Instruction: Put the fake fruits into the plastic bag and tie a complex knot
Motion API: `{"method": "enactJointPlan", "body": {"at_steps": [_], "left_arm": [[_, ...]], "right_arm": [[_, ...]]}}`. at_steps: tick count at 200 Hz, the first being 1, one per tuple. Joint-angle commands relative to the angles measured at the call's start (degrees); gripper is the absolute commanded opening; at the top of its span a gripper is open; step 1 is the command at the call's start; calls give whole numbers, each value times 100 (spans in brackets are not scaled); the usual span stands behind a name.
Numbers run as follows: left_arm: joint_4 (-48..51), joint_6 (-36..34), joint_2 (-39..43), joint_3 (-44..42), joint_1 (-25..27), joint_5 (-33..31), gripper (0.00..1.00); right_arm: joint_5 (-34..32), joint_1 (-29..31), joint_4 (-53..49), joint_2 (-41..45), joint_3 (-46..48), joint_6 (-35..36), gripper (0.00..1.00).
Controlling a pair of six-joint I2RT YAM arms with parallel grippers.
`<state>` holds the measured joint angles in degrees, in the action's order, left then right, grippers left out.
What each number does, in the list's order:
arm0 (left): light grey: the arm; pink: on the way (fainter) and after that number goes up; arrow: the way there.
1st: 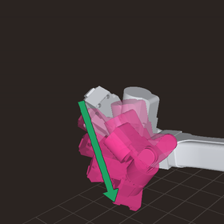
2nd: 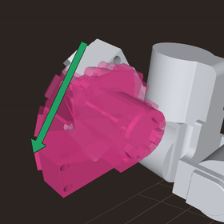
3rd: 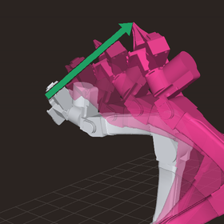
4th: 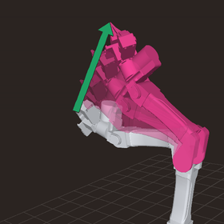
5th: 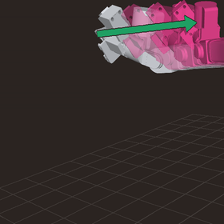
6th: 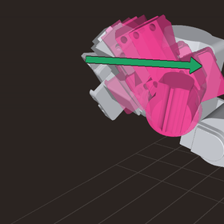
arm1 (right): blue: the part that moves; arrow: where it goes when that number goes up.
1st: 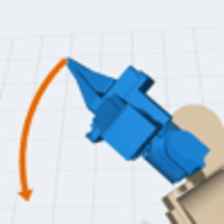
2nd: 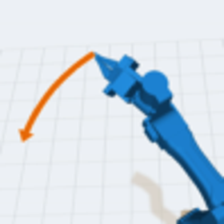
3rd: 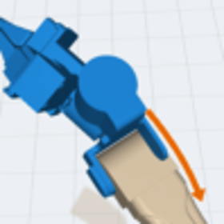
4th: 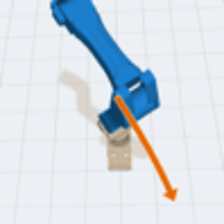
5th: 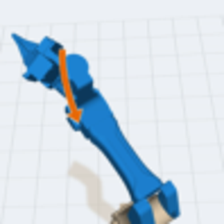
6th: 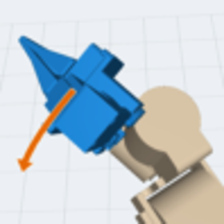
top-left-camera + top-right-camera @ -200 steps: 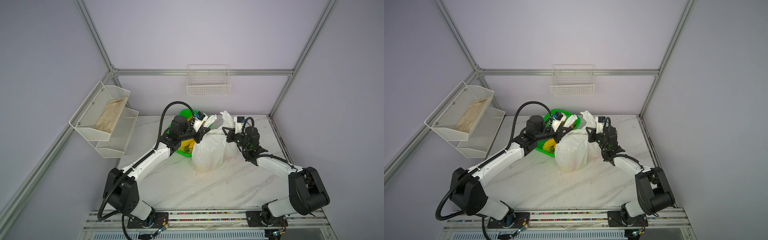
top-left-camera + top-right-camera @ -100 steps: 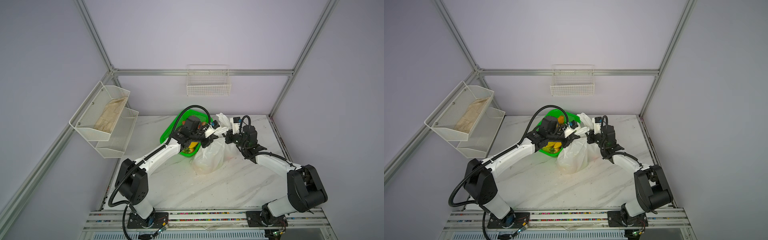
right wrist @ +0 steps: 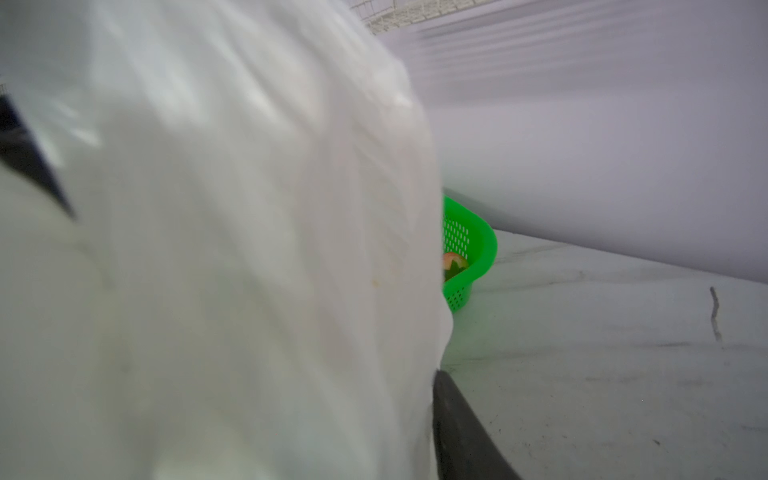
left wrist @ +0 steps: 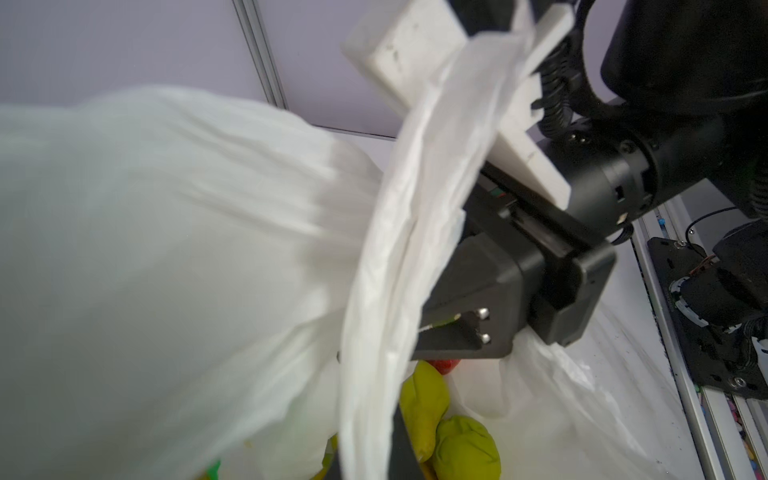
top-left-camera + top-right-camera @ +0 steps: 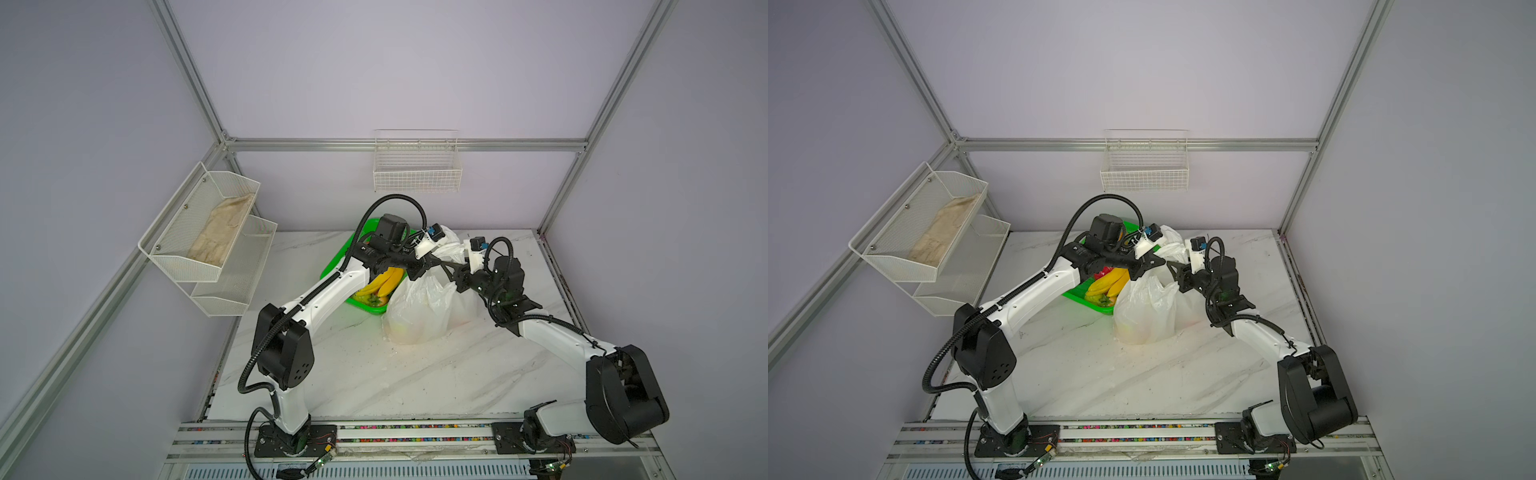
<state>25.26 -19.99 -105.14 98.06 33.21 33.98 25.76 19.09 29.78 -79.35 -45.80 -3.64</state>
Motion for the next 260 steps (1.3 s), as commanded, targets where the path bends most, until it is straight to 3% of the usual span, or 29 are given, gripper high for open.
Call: {"method": "enactJointPlan", "body": {"at_steps": [1,43,97,260], "left_arm": [[39,5,-50,751,-90,469,0],[174,-74,-143,929,-140,658,0],[467,-175,-385,1294,-148,990,0],[639,-221,-478,1157,-89,1069,0]], "right_arm": [[611,-212,530,219,47,397,53],[2104,-686,585,95,-172,665,66],[3013,-809,595,-435,-699,669,72],[3215,-820,1841,-606,-597,-486,66]]}}
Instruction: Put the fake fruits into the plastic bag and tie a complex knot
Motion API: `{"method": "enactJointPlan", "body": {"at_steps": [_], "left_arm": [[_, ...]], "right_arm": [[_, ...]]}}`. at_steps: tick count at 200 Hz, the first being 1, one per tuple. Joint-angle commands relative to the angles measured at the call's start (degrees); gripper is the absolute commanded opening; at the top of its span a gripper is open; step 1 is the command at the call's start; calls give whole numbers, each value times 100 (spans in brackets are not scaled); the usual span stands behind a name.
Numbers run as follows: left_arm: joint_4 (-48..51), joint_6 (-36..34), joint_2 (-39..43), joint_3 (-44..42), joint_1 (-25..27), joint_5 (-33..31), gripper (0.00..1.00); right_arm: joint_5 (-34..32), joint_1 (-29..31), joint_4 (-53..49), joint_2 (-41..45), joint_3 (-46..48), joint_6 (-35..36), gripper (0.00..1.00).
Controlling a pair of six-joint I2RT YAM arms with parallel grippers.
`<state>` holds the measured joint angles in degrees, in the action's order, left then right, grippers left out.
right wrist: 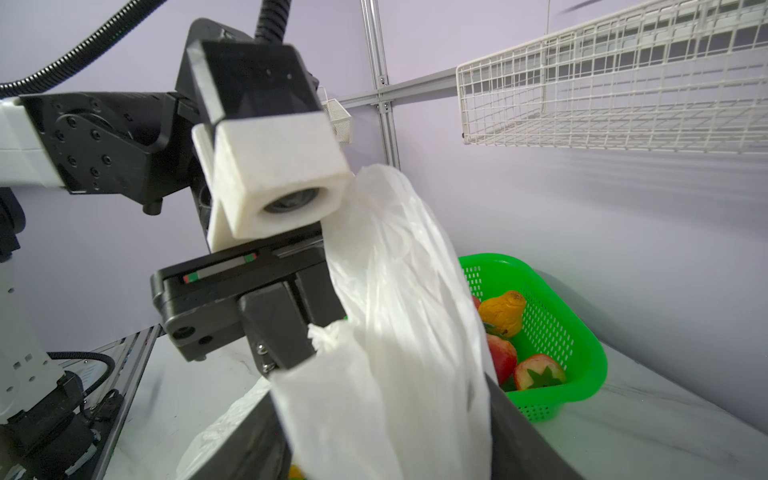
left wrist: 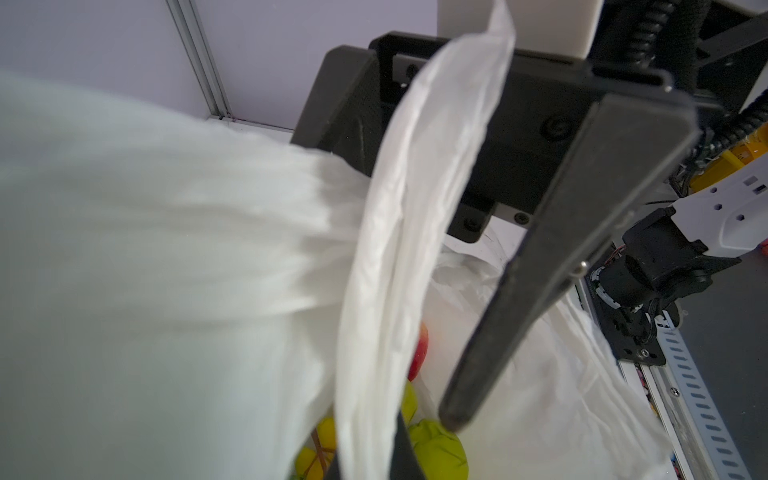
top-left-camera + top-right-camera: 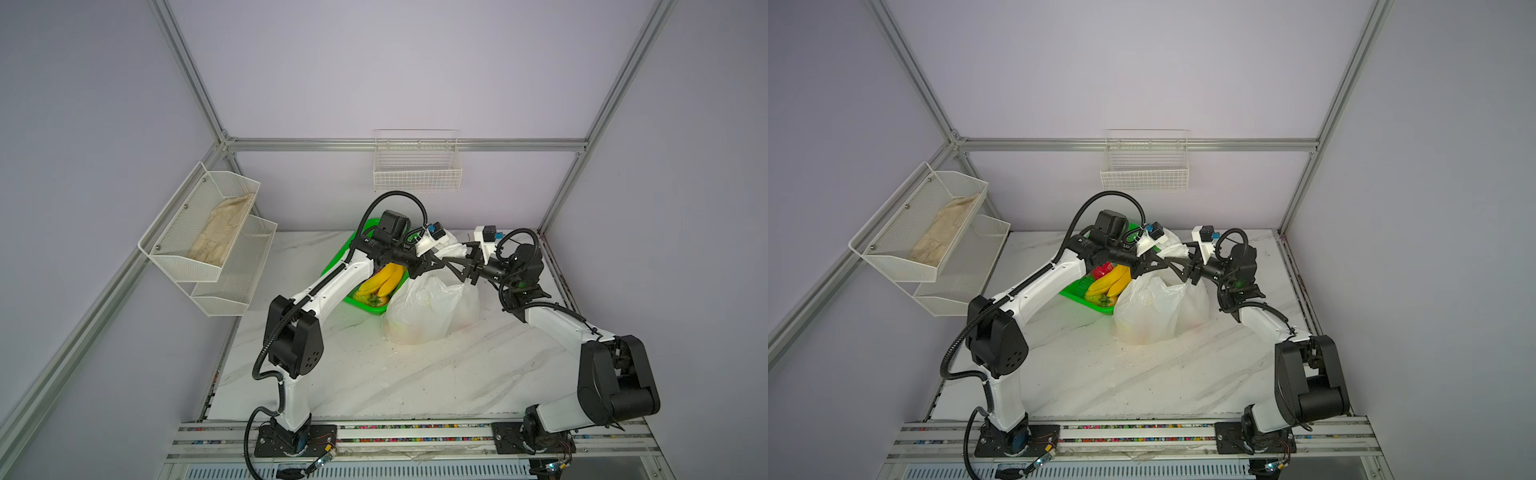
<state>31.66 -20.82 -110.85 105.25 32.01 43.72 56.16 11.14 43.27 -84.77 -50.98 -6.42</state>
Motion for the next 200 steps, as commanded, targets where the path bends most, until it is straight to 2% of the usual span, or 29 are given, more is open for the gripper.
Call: {"method": "enactJointPlan", "body": {"at_steps": [1,82,104,128,142,157,170,200], "left_arm": [[-2,-135,91,441,32,89,0],[-104,-195,89,229,134,101,0],[-208,-199,138,97,131,36,0],[-309,-192,197,-51,117,-21,0],[-446,-117,271,-178,104,-14,14],[-691,86,411,-348,56,83,20],[-901,307,537,-525,-6,219,30],[-1130,697,841,-917,-237,482,52]], "right_arm": [[175,-28,495,-69,-79,-219,66],[9,-27,560,-167,-88,-370,56],[-28,-24,562,-163,-79,-369,49],[-112,-33,561,-112,-46,-319,30],[-122,-33,561,-79,-4,-259,21],[-144,-38,560,-33,71,-160,9],[-168,-46,565,16,139,-90,0],[-267,-80,560,253,271,70,0]]}}
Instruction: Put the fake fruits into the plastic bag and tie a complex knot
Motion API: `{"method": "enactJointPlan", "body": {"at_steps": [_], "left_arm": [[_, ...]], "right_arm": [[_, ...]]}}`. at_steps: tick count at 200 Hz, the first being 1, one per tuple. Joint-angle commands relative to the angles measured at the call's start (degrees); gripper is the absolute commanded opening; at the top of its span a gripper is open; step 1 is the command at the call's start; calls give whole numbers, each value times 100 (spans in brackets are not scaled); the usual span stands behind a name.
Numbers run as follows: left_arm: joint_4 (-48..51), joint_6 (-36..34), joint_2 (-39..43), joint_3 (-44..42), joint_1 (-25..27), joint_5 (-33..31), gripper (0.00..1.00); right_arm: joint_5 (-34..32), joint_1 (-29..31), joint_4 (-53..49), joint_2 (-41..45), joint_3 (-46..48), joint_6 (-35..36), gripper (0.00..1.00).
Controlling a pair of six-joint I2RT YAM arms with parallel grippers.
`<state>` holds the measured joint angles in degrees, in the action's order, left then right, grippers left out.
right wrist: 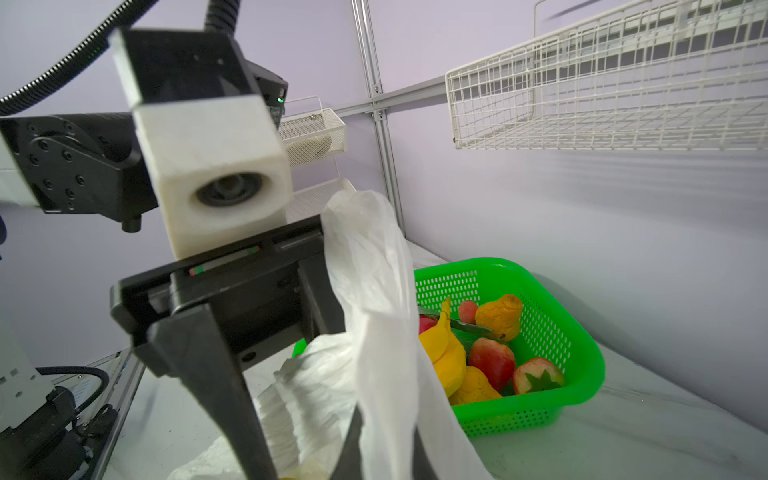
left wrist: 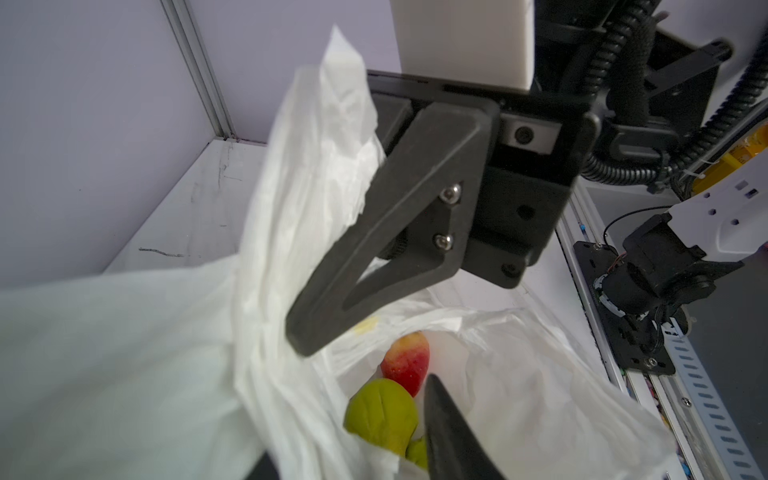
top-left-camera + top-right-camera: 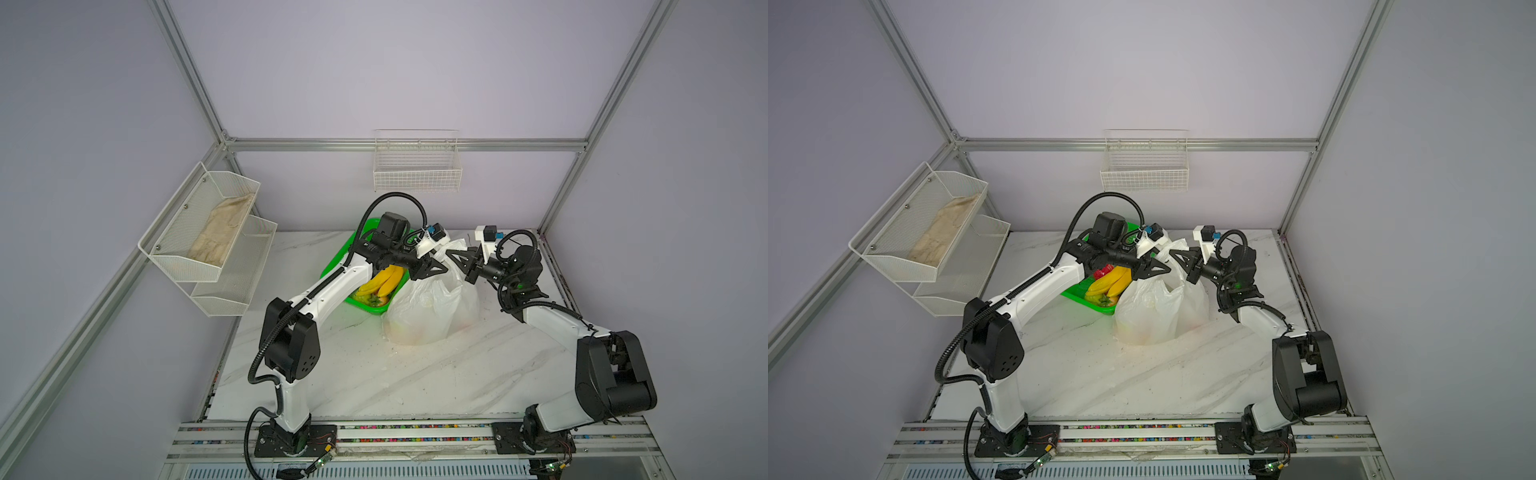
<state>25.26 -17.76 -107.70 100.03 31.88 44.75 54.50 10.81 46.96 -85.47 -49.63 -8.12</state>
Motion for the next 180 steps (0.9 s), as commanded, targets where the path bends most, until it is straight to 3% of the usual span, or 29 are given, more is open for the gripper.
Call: {"method": "enactJointPlan", "body": {"at_steps": [1,43,72,89,108,143,158,180], "left_arm": [[-497,406,537,-413,-238,391,53],[-990,1449,534,-248,-463,762,71],[-1150,2008,156,471,-462,1013,73],[-1276,2270,-36,799,-446,1071,69],[-1327,2411,-225,1093,-407,1081,56],[-1335,2418,-376,1274,-340,1066,14],[-1373,2386,-377,1281,-325,1080,6],[-1383,2297,-383,1283,-282,1133,3]], "right_arm": [[-104,-45,191,331,141,249,0],[9,-51,223,516,302,378,0],[16,-44,211,617,396,387,0],[-9,-50,153,646,419,413,0],[-46,-46,74,652,427,449,0],[-273,-44,-222,619,347,451,0],[-421,-44,-364,579,309,439,1],[-545,-44,-431,541,315,351,6]]}}
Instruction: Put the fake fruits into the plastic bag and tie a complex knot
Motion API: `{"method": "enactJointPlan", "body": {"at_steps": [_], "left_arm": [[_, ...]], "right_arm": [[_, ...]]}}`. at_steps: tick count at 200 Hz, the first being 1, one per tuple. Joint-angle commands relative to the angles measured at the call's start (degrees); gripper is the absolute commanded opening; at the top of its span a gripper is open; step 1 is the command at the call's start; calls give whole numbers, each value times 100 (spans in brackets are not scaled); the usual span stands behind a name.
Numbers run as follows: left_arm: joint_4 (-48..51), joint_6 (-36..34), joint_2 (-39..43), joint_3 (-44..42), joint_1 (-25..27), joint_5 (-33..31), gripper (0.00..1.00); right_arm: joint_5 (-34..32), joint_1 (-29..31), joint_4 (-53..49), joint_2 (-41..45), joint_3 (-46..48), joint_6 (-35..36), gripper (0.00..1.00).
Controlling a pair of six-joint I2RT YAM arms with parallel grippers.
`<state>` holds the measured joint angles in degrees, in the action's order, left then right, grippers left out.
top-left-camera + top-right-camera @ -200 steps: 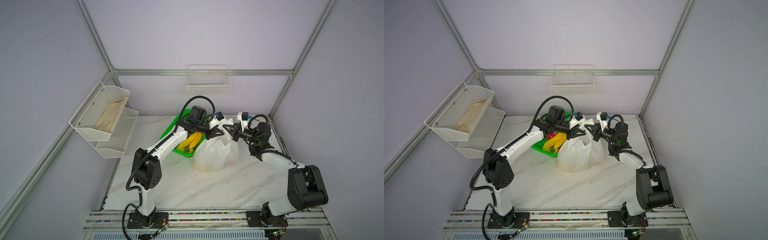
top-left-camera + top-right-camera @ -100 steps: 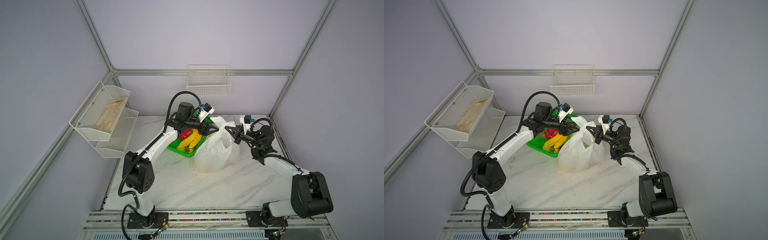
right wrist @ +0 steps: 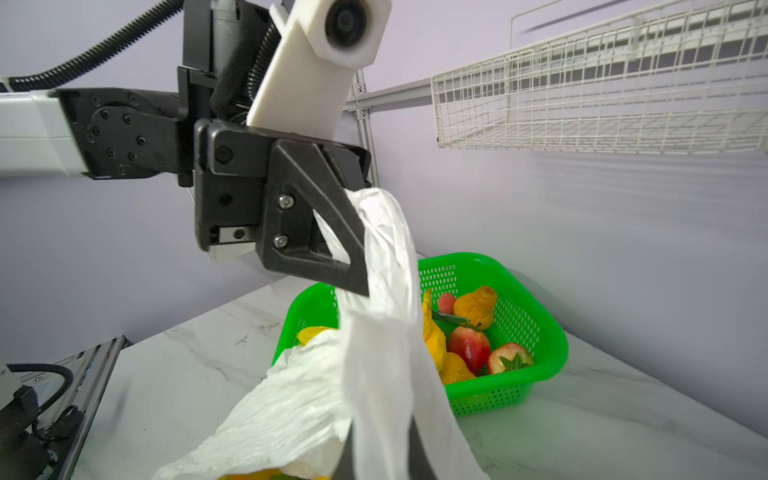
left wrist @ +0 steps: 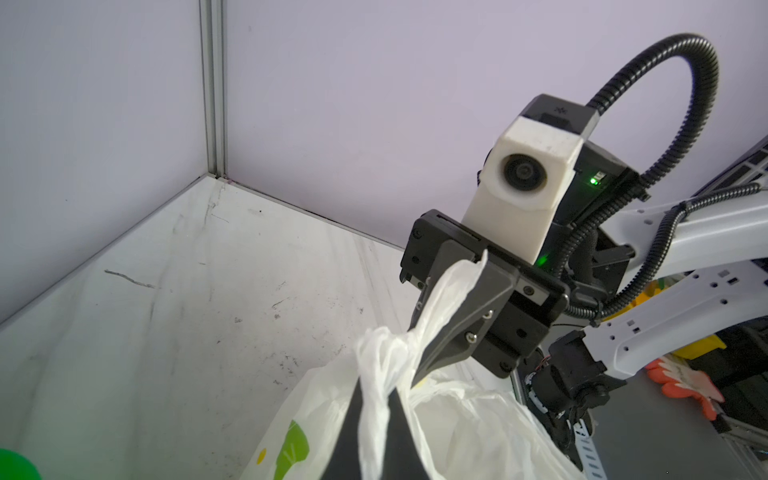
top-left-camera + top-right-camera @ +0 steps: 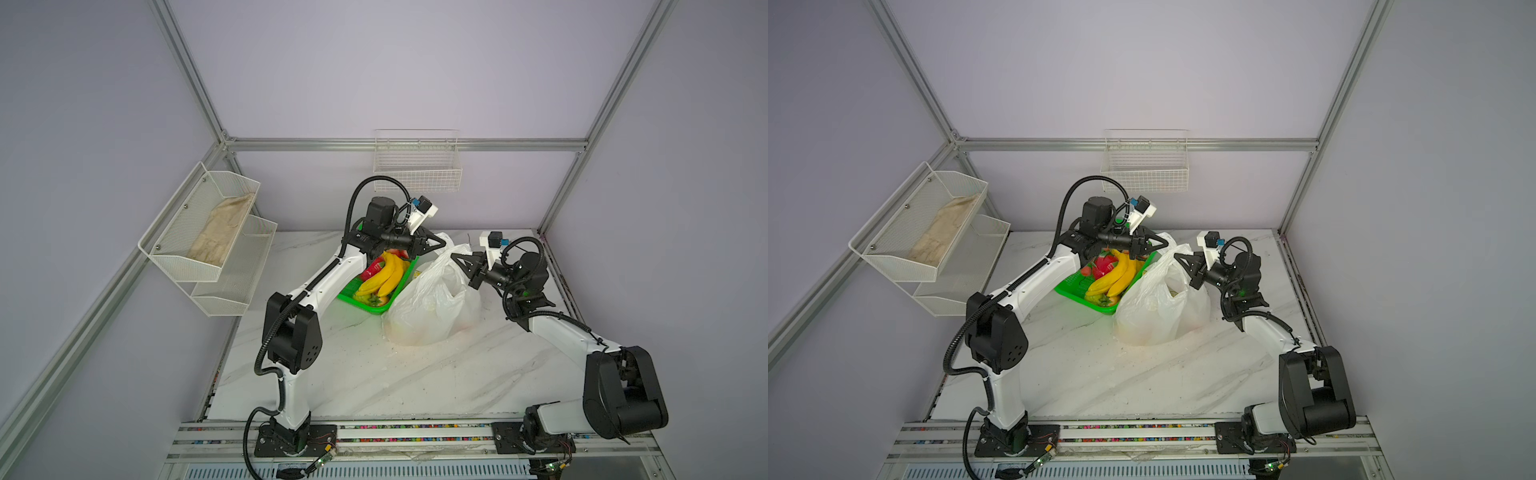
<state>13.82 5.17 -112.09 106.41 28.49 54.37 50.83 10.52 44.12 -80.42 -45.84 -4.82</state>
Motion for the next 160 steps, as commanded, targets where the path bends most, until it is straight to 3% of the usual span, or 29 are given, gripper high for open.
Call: {"method": "enactJointPlan", "body": {"at_steps": [1,99,141,160], "left_arm": [[-240,-1,61,644,54,180,2],[-244,-199,105,712,88,84,1],[-237,-250,232,570,106,116,1],[-271,-374,376,337,128,-67,1]], "right_arm": [[-182,-15,-153,31,-64,19,6],[-178,-15,-377,-48,-65,-98,24],[-190,-20,-338,-131,-90,-279,24],[-249,-18,-493,-213,-172,-301,17]]}}
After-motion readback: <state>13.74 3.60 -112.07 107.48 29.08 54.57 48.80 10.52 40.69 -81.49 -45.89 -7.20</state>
